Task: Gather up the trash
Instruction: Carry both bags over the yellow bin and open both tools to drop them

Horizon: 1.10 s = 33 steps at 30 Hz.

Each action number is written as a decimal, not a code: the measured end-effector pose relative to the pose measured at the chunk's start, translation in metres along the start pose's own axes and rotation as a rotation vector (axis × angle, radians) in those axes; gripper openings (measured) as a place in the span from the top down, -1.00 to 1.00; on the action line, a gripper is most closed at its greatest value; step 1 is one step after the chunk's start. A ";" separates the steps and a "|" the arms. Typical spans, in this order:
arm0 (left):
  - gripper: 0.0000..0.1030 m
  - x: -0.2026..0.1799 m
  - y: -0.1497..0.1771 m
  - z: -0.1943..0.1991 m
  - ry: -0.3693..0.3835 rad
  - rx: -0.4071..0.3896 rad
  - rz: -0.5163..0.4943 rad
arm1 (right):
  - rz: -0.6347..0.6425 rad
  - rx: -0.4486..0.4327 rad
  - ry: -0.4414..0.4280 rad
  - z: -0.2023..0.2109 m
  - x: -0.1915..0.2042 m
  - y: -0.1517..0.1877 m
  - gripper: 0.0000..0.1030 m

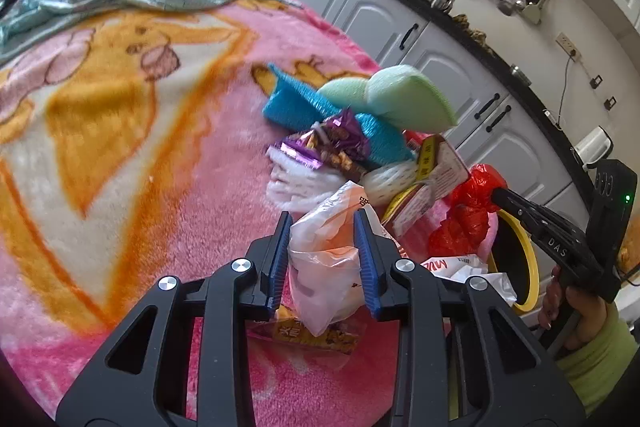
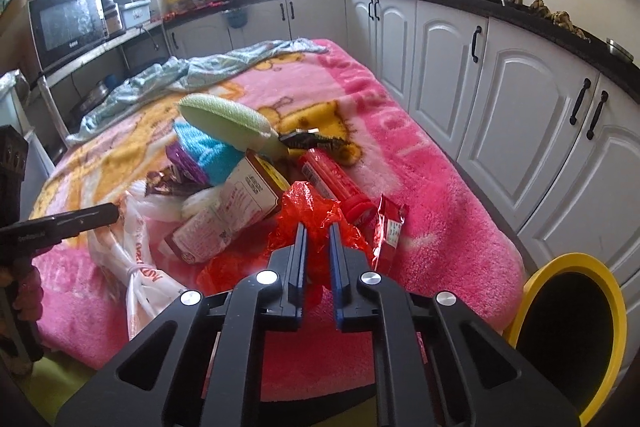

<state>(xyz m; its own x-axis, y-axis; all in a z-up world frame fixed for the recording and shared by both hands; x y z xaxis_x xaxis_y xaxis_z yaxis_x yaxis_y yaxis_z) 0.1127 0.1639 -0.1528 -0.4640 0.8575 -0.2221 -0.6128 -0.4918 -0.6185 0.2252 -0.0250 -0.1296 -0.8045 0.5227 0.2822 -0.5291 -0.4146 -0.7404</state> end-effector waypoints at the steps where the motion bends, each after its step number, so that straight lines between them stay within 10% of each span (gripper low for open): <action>1: 0.54 -0.001 -0.001 0.003 0.004 -0.009 0.002 | -0.003 -0.008 -0.007 0.002 0.001 -0.002 0.81; 33: 0.61 -0.149 -0.077 0.056 0.122 -0.233 -0.194 | -0.043 -0.241 0.134 0.130 -0.044 -0.039 0.81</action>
<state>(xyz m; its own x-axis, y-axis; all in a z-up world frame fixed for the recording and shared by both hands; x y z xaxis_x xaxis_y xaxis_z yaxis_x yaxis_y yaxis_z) 0.1932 0.0654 -0.0300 -0.2639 0.9506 -0.1632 -0.5127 -0.2816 -0.8111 0.2465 -0.1285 -0.0339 -0.7309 0.6368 0.2453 -0.4700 -0.2092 -0.8575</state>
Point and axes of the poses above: each gripper's, at about its wrist camera, not at the fingertips, and z roughly against the way its jaws point, x to its left, y to its underside, the point moved 10 cm from there along -z, roughly the way its jaws point, and after that the axes turned 15 degrees about -y, right-handed, at the moved point
